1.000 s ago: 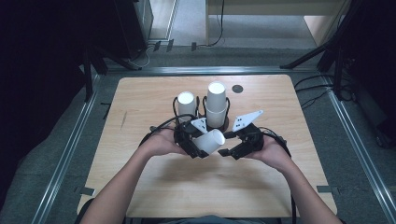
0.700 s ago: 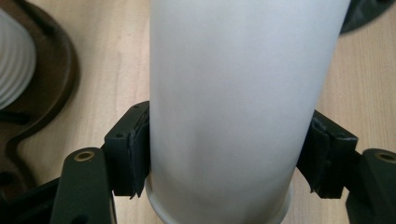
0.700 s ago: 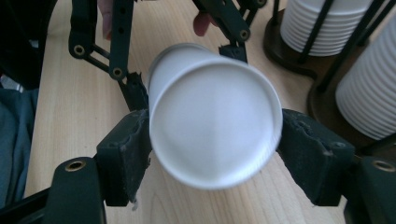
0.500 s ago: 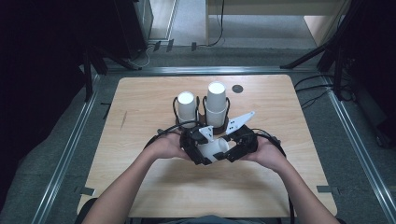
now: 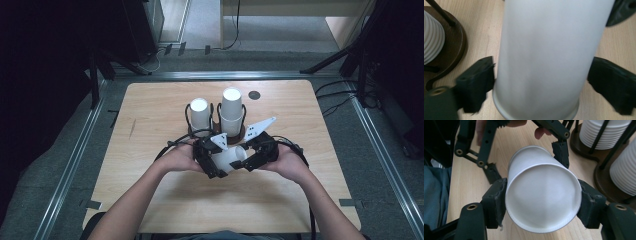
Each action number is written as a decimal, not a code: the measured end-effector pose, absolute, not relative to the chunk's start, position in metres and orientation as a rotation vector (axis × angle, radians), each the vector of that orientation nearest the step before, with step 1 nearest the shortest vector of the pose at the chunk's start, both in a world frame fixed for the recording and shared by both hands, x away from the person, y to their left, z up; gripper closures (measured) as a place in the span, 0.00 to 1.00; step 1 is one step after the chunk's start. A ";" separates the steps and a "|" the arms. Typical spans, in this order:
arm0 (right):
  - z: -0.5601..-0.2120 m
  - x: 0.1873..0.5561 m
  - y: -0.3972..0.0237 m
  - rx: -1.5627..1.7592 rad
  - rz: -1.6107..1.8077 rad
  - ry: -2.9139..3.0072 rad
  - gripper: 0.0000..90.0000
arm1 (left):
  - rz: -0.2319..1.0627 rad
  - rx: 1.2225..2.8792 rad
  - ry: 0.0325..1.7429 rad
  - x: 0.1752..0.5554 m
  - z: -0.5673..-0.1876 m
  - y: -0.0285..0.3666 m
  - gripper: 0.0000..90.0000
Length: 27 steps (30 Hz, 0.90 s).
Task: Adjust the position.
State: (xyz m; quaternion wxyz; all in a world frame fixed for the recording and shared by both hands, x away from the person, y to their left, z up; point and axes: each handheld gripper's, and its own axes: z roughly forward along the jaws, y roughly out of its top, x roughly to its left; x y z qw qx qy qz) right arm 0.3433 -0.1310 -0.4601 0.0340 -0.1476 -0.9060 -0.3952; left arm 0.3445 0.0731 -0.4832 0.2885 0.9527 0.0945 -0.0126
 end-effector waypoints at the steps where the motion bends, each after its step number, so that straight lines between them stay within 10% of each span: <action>1: -0.459 0.345 -0.134 -0.459 -1.225 -2.785 0.37 | -0.033 2.540 0.272 0.345 -0.484 0.073 0.03; 27: -0.444 0.345 -0.147 -0.458 -1.441 -2.639 0.37 | -0.068 2.261 0.367 0.342 -0.476 0.089 0.08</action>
